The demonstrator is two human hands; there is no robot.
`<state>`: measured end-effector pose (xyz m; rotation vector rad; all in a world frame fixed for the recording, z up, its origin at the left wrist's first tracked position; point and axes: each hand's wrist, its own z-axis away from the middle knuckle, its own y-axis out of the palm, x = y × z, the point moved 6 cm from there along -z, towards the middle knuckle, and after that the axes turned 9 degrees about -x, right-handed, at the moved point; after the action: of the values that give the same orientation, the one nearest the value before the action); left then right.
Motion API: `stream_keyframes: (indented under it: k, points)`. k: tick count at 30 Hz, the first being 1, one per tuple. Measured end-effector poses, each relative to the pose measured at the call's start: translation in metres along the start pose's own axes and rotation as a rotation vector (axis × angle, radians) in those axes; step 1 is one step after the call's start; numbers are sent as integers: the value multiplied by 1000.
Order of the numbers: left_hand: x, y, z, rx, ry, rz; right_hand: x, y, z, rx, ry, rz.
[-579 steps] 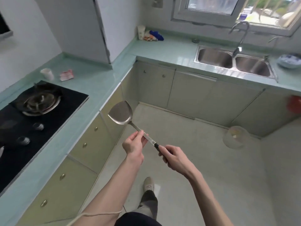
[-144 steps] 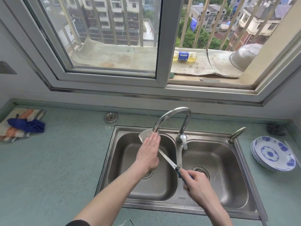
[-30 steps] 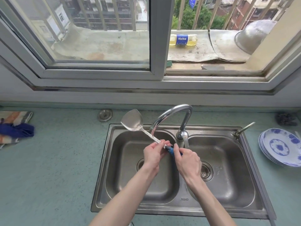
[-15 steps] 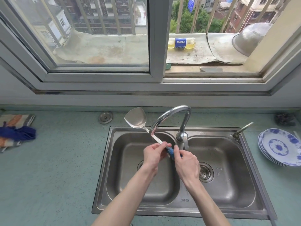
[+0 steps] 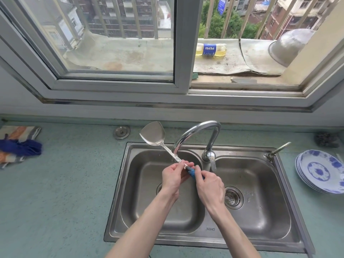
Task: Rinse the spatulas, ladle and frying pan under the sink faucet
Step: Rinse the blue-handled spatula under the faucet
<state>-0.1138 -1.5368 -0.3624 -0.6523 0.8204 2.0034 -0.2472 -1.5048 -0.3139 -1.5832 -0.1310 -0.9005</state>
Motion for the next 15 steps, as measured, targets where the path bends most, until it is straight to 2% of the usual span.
stream_keyframes:
  k: [6, 9, 15]
  points:
    - [-13, -1, -9, -110, 13, -36, 3, -3, 5, 15, -5, -23]
    - [-30, -5, -20, -106, 65, 64, -6, -10, 4, 21, 25, -47]
    - [-65, -23, -47, -213, 64, 167, -22, -20, 11, 27, -26, -42]
